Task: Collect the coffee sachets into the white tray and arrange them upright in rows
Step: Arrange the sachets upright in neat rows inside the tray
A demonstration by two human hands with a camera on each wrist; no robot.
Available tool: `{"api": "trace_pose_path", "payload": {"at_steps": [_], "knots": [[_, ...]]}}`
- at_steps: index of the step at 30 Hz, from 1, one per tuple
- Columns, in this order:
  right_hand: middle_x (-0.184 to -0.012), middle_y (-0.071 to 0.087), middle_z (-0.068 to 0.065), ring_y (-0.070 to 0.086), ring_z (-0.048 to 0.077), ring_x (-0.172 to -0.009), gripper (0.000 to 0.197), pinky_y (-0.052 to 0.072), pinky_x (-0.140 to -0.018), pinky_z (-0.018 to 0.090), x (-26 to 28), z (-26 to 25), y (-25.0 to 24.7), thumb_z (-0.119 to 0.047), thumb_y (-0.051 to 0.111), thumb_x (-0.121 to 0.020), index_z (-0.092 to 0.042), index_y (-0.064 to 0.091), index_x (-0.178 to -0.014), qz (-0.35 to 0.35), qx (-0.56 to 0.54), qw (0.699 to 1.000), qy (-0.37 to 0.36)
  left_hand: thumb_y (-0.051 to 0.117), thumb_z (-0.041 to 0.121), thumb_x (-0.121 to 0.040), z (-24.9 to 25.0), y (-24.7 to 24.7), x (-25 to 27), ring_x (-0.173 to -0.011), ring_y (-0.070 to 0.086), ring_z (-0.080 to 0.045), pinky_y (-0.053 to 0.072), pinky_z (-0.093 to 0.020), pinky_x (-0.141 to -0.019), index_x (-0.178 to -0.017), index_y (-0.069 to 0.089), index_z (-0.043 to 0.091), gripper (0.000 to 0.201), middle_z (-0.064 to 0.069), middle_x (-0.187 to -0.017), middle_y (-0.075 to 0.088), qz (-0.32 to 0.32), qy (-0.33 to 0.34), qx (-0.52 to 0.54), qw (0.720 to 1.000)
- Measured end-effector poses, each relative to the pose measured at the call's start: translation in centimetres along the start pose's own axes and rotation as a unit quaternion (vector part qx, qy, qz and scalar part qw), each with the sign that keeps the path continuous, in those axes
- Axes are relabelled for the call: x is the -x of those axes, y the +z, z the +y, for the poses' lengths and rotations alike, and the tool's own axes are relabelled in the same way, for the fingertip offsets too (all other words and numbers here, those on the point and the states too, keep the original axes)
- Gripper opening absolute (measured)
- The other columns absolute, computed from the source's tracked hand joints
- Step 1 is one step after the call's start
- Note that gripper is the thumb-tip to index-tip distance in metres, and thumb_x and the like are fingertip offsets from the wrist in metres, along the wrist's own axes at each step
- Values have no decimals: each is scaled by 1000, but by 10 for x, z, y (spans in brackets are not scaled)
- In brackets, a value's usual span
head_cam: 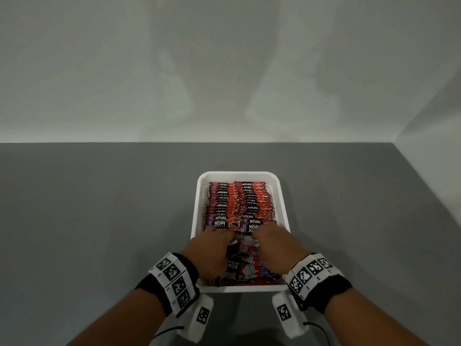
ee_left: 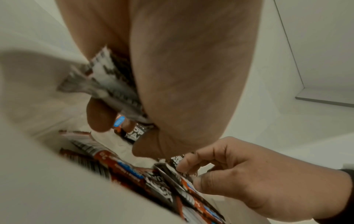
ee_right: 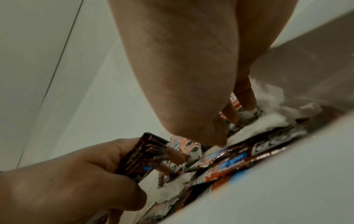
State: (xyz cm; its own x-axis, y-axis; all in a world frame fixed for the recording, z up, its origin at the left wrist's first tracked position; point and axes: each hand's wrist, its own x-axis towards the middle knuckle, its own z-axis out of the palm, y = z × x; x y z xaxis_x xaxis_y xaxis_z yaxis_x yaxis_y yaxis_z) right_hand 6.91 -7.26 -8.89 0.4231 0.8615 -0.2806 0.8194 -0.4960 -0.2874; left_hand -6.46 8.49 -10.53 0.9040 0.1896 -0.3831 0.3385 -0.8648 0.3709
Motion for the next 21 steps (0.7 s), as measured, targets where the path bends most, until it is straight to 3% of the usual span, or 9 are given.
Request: {"api": "trace_pose_path", "payload": {"at_steps": [4, 11, 13, 15, 17, 19, 21], "knots": [[-115, 62, 4, 56, 22, -110, 20, 48, -89, 32, -1, -1, 1, -10, 56, -90, -14, 65, -107, 5, 4, 1000, 2, 58, 25, -90, 3, -2, 1, -132, 42, -23, 47, -48, -106, -141, 46, 30, 53, 9, -143, 53, 12, -12, 5, 1000], [-114, 61, 4, 56, 20, -109, 21, 50, -91, 33, 0, -1, 1, -8, 56, -90, -12, 68, -107, 10, -32, 999, 16, 60, 33, -89, 1, -1, 4, -124, 51, -19, 45, -42, -108, -128, 55, 34, 40, 12, -132, 61, 49, 0, 27, 998], [-113, 61, 4, 57, 20, -108, 21, 52, -90, 34, 0, 0, 0, -7, 56, -90, -11, 68, -106, 6, -47, 999, 20, 60, 37, -88, 3, -5, 7, -117, 56, -15, 50, -40, -104, -124, 58, 33, 36, 11, -125, 64, 66, 9, 77, 995], [-112, 62, 3, 59, 20, -106, 19, 54, -89, 35, 0, 2, -1, -9, 56, -91, -12, 68, -106, 10, -79, 997, 19, 63, 30, -90, 7, -14, 12, -103, 64, -10, 56, -34, -92, -115, 63, 27, 25, 10, -112, 66, 97, 3, 178, 979], [-114, 64, -3, 61, 14, -104, 22, 54, -88, 30, -1, 3, -7, -15, 57, -94, -16, 69, -113, 40, -129, 991, 21, 60, 18, -92, 12, -27, 16, -84, 69, -8, 59, -30, -76, -106, 67, 22, 16, 10, -96, 71, 127, -29, 331, 935], [-112, 66, -9, 62, 5, -98, 24, 48, -84, 17, 0, 0, -18, -22, 60, -96, -19, 70, -118, 91, -199, 975, 29, 50, 9, -97, 19, -36, 17, -65, 66, -13, 55, -31, -60, -105, 68, 14, 20, 3, -81, 72, 131, -77, 505, 849], [-107, 70, -14, 64, -2, -93, 23, 48, -80, 12, 2, -10, -31, -31, 66, -95, -25, 69, -117, 117, -292, 948, 48, 45, -1, -97, 25, -41, 16, -73, 72, -24, 57, -37, -65, -110, 69, 7, 28, -10, -89, 76, 124, -92, 638, 754]]}}
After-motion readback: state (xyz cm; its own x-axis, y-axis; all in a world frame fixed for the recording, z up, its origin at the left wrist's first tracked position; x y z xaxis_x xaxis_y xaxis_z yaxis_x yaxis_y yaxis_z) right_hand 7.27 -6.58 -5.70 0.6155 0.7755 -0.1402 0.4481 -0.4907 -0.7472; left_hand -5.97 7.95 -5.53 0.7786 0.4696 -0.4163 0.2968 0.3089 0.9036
